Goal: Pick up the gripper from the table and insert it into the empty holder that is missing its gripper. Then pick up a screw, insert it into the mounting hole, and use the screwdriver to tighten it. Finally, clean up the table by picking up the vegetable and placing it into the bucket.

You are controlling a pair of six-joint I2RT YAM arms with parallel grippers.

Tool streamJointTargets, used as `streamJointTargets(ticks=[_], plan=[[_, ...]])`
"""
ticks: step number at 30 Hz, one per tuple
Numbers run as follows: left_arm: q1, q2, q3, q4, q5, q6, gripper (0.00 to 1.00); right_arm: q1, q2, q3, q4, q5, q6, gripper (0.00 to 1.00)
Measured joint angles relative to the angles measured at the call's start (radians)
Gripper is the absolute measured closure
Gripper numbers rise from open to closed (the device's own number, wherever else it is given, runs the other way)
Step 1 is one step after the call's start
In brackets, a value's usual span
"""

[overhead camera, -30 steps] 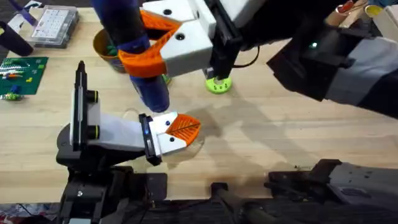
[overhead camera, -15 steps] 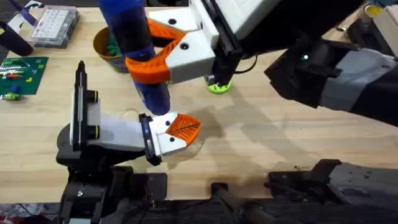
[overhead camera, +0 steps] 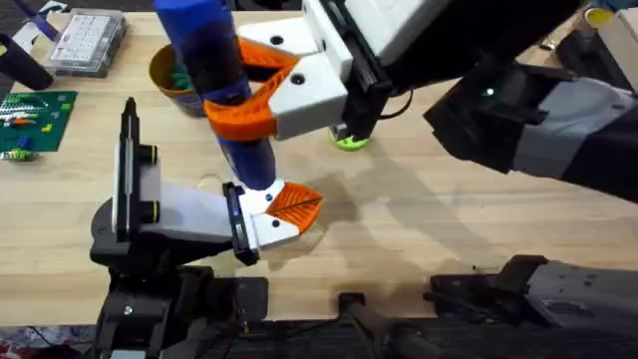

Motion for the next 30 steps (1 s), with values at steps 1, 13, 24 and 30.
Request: streamJointTargets(ticks=[1, 13, 24, 30], plan=[[0.0, 0.0, 0.0, 0.0, 0.0, 0.0, 0.996, 0.0, 0.0, 0.0, 0.0, -0.004, 0.0, 0.975], [0.0, 0.0, 0.0, 0.0, 0.0, 0.0, 0.996, 0.0, 0.0, -0.012, -0.038, -0.017, -0.028, 0.975], [0.0, 0.0, 0.0, 0.0, 0.0, 0.0, 0.996, 0.0, 0.0, -0.015, -0.039, -0.017, -0.057, 0.975], [0.0, 0.0, 0.0, 0.0, 0.0, 0.0, 0.996, 0.0, 0.0, -0.015, -0.039, -0.017, -0.061, 0.975]])
